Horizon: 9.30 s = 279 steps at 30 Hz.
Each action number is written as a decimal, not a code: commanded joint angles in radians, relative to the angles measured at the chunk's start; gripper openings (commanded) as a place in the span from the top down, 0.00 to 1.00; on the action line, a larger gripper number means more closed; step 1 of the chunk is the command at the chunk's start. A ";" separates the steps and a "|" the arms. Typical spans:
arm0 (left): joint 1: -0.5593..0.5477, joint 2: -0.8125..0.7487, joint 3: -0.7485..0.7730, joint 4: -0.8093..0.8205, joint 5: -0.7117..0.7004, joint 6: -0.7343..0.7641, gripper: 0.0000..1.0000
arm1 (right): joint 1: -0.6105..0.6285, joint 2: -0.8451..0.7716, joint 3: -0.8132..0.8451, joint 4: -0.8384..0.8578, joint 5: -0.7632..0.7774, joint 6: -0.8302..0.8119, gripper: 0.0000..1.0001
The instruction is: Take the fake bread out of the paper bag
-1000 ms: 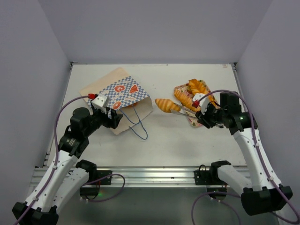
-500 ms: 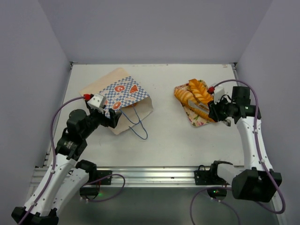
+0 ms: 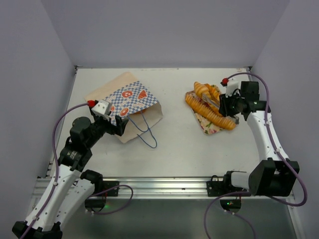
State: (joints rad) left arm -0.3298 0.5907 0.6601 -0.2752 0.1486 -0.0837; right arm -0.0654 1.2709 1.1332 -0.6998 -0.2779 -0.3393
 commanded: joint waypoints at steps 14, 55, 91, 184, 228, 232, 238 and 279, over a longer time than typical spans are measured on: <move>-0.005 -0.009 0.010 0.042 0.002 0.021 0.06 | 0.119 0.064 0.037 0.088 0.091 0.092 1.00; -0.005 -0.015 0.013 0.036 0.003 0.033 0.06 | 0.121 -0.033 -0.001 0.045 0.114 0.086 0.48; -0.005 0.005 0.141 -0.101 0.013 0.133 0.06 | 0.908 0.080 -0.017 0.264 0.308 -0.235 0.59; -0.005 0.049 0.030 -0.032 0.037 0.160 0.06 | 0.820 0.568 0.175 0.519 0.283 0.005 0.74; -0.005 0.037 0.018 -0.021 0.055 0.157 0.06 | 0.789 0.197 -0.116 0.370 0.109 -0.084 0.59; -0.005 0.037 0.018 -0.024 0.054 0.159 0.06 | 0.788 0.199 -0.087 0.370 0.091 -0.090 0.54; -0.005 0.038 0.018 -0.022 0.057 0.156 0.06 | 0.788 0.220 -0.053 0.372 0.063 -0.092 0.50; -0.005 0.031 0.016 -0.018 0.062 0.162 0.06 | 0.722 0.371 0.082 0.295 -0.073 -0.064 0.98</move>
State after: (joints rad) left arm -0.3298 0.6312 0.6800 -0.3523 0.1982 0.0498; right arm 0.6815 1.6943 1.1702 -0.3824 -0.2890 -0.4057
